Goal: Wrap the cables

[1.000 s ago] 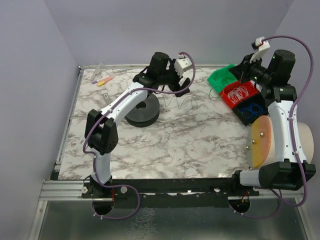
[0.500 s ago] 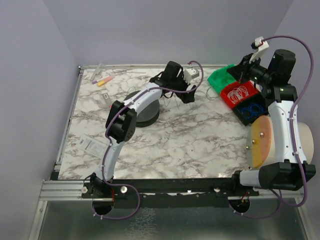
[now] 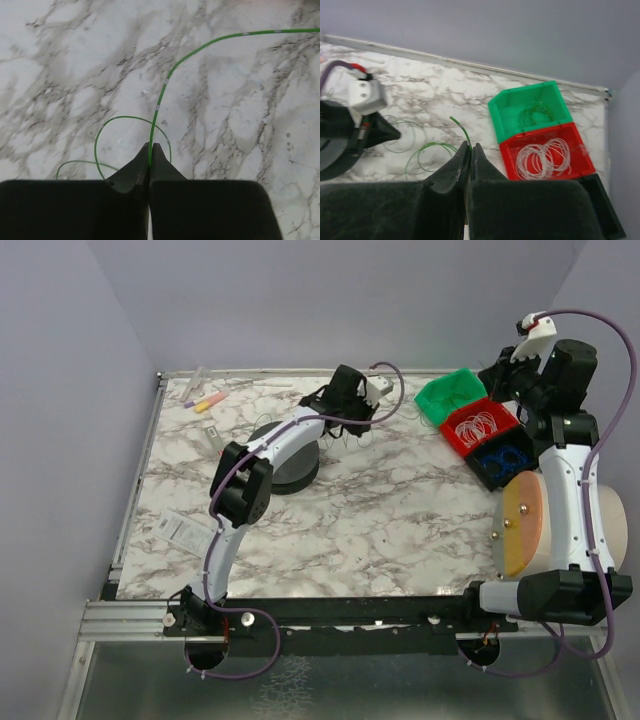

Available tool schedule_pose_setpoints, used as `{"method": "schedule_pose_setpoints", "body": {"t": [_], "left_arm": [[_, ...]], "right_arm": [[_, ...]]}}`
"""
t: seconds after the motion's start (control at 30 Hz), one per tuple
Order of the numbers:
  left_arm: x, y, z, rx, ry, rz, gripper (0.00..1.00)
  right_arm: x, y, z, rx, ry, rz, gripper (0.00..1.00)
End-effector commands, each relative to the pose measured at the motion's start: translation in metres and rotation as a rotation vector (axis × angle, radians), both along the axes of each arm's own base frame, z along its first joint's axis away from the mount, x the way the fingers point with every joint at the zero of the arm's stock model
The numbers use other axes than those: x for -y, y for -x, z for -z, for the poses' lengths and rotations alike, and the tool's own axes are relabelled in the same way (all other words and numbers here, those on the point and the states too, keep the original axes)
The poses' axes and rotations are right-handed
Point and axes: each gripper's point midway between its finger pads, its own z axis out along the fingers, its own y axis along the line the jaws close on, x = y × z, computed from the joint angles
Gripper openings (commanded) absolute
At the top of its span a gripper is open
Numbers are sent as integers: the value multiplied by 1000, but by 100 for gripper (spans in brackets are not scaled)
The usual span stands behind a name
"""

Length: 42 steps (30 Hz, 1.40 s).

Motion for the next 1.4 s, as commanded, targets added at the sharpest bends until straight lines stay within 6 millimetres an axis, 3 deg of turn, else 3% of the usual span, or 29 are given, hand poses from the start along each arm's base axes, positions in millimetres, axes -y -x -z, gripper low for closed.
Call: {"method": "schedule_pose_setpoints", "body": {"t": [0.0,0.17,0.27,0.43,0.53,0.9,1.37], "left_arm": [[-77,-38,-51,81,-31,-296,0],[-121,-40,-64,100,-59,-417,0],[-135,-35,-68,107,-70,-449,0],[-144,-26,-71,115,-85,-463,0],[-148,-23,-72,116,-89,-466,0],[-189,-26,-70,167,-200,-611,0],[-229,-33,-86,189,-200,-687,0]], "right_arm": [[54,6,-22,69,75,287,1],[79,12,-26,93,93,436,1],[86,15,-26,101,104,474,1],[84,12,-23,89,84,467,0],[92,12,-22,86,89,518,1],[155,29,-34,127,114,843,1],[207,34,-19,93,137,963,1]]}}
